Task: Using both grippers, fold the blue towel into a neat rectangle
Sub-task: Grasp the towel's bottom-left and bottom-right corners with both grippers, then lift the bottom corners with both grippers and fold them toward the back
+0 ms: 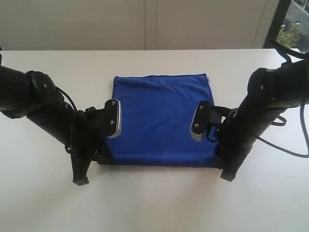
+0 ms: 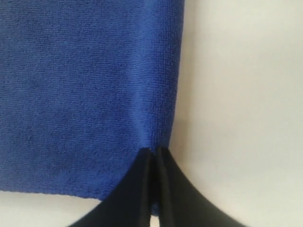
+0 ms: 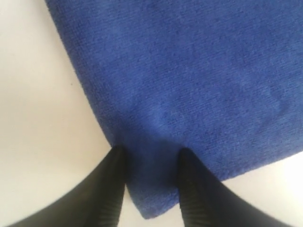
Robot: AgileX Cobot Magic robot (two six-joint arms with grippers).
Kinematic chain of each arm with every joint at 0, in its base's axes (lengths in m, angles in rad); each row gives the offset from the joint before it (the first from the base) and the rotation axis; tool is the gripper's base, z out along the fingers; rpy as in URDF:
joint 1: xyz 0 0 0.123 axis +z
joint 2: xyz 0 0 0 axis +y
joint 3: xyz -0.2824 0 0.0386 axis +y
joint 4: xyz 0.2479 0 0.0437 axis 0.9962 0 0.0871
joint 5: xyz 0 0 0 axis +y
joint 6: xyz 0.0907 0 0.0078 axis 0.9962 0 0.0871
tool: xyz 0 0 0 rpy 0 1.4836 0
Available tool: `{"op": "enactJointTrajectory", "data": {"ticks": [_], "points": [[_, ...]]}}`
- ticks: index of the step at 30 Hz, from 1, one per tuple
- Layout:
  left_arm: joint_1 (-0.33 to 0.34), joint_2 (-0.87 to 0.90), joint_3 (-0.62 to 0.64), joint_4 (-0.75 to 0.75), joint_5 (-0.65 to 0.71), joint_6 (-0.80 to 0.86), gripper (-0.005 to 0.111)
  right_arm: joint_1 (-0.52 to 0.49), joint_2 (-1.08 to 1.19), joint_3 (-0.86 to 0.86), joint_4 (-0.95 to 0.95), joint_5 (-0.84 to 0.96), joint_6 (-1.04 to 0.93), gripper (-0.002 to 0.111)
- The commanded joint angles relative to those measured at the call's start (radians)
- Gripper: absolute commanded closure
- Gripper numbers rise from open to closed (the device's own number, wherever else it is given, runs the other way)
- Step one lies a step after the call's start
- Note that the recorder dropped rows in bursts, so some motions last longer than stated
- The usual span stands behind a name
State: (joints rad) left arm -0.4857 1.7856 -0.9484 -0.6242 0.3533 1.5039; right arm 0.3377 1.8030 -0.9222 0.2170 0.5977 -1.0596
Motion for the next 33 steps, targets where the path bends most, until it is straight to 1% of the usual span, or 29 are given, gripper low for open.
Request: {"op": "enactJointTrajectory", "data": {"ticks": [1,2,5,11,13,14,18,22,24,26,27,29,30,32,33], "points": [[-0.005,0.001,0.006,-0.013,0.019,0.002,0.107,0.001,-0.021,0.005,-0.011,0.007,-0.011,0.083],[-0.005,0.001,0.006,-0.013,0.018,0.002,0.107,0.001,-0.021,0.005,-0.011,0.005,-0.011,0.087],[-0.005,0.001,0.006,-0.011,0.015,0.002,0.107,0.001,-0.021,0.005,-0.011,0.015,-0.011,0.108],[-0.005,-0.019,0.006,-0.011,0.013,-0.002,0.107,0.001,-0.027,0.005,-0.011,0.024,-0.009,0.108],[-0.005,-0.046,0.006,-0.011,0.013,-0.036,0.107,0.001,-0.039,0.005,-0.009,0.024,-0.009,0.108],[-0.005,-0.078,0.006,-0.011,0.013,-0.079,0.107,0.001,-0.061,0.005,-0.005,0.024,0.011,0.108],[-0.005,-0.132,0.006,-0.011,0.013,-0.157,0.107,0.001,-0.118,0.005,-0.005,0.026,0.078,0.108],[-0.005,-0.180,0.006,-0.011,0.019,-0.172,0.107,0.001,-0.178,0.003,-0.005,0.023,0.078,0.108],[-0.005,-0.196,0.006,-0.011,-0.005,-0.195,0.107,0.001,-0.196,-0.003,-0.005,0.023,0.078,0.108],[-0.005,-0.203,0.006,-0.002,0.020,-0.218,0.107,0.001,-0.203,-0.008,-0.005,0.044,0.080,0.108],[-0.005,-0.212,0.006,0.025,0.051,-0.245,0.107,0.001,-0.208,-0.008,-0.005,0.062,0.080,0.108],[-0.005,-0.230,0.006,0.138,0.090,-0.346,0.107,0.011,-0.228,-0.008,-0.005,0.085,0.080,0.108],[-0.005,-0.247,0.006,0.203,0.110,-0.426,0.107,0.025,-0.247,-0.008,-0.007,0.098,0.081,0.108],[-0.005,-0.284,0.006,0.249,0.161,-0.497,0.107,0.047,-0.288,-0.008,-0.009,0.127,0.111,0.108],[-0.005,-0.298,0.006,0.249,0.170,-0.510,0.107,0.055,-0.306,-0.008,-0.011,0.143,0.129,0.108]]}}
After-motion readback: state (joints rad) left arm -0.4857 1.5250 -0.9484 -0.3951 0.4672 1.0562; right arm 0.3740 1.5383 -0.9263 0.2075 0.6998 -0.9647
